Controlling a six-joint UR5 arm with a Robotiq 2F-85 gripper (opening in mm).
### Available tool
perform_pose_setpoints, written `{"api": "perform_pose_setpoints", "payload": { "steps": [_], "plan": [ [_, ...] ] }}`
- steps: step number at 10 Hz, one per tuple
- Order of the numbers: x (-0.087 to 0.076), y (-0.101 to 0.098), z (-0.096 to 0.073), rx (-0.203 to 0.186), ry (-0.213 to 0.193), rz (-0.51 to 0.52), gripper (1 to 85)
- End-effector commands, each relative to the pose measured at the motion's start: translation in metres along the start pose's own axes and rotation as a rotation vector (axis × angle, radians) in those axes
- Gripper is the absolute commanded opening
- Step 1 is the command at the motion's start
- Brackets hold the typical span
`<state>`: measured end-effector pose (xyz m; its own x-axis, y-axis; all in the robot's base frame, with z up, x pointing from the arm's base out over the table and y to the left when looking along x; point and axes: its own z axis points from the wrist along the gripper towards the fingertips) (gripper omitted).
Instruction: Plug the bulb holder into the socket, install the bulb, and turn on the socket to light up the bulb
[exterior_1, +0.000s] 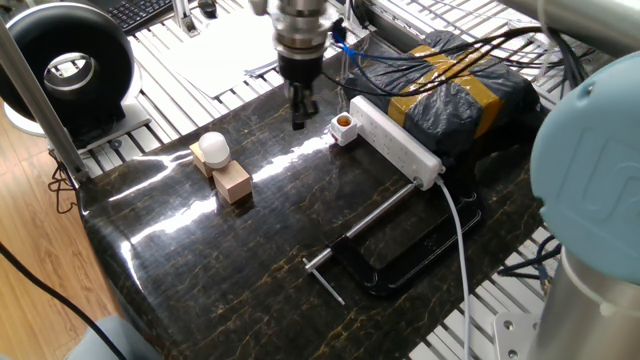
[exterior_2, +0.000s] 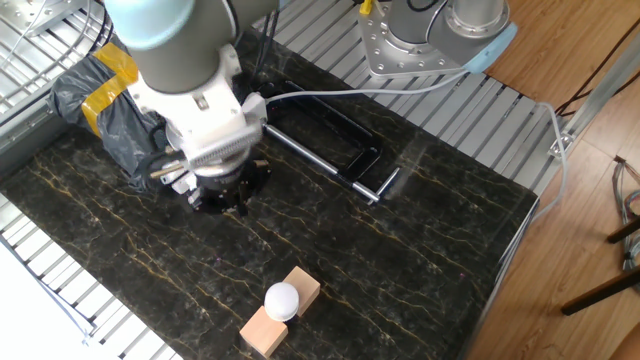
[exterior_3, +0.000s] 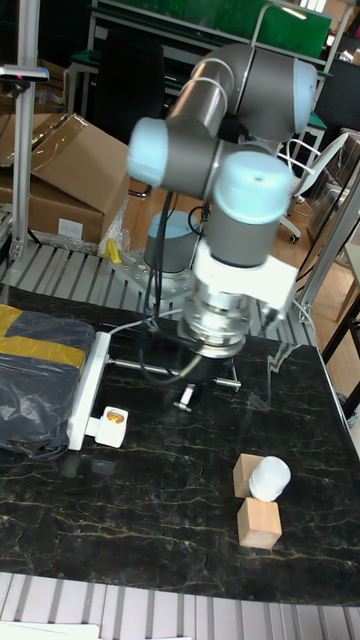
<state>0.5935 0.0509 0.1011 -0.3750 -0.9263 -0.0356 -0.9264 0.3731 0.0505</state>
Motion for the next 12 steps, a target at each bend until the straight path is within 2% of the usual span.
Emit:
{"api": "perform_pose_setpoints", "payload": {
  "steps": [1,2,3,5,7,10,11,12],
  "plan": [
    [-0.028,-0.008,-0.005,0.034,-0.048,0.024,1.0],
    [-0.034,-0.006,-0.005,0.027,-0.072,0.033,1.0],
    [-0.026,-0.009,-0.005,0.038,-0.039,0.032,1.0],
    [-0.059,-0.017,-0.024,0.026,-0.039,0.025,1.0],
    [-0.085,-0.017,-0.044,0.01,-0.032,0.062,1.0],
    [-0.107,-0.015,-0.05,-0.006,-0.022,0.099,1.0],
    [-0.096,-0.025,-0.05,0.034,0.016,0.082,1.0],
    [-0.091,-0.035,-0.051,0.069,0.035,0.046,1.0]
  ]
}}
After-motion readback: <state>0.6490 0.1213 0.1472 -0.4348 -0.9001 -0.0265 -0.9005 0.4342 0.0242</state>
